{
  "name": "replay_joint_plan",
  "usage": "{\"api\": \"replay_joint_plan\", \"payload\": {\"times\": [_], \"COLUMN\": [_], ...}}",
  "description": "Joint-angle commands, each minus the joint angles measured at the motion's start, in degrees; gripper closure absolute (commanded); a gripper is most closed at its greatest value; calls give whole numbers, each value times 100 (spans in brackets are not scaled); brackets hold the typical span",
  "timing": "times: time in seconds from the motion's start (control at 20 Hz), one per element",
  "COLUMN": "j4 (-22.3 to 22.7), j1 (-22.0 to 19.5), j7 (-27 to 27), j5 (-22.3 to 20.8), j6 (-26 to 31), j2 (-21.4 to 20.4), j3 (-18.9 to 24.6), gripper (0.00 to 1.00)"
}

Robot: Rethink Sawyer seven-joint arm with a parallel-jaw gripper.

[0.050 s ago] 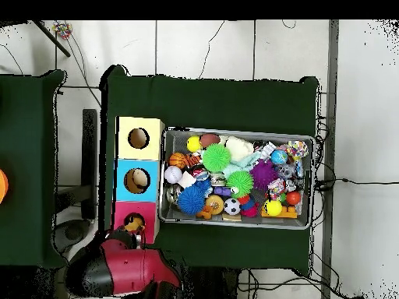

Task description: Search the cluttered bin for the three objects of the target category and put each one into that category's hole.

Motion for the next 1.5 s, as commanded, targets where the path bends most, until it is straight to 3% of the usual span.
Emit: {"api": "replay_joint_plan", "payload": {"times": [0.05,0.95,1.5], "j4": [-225,-411,-752], "j1": [88,345,582], "j7": [962,957,948], "j5": [136,71,-45], "j6": [225,83,-637], "j2": [35,27,617], "j3": [263,-189,-714], "gripper": [0,0,0]}}
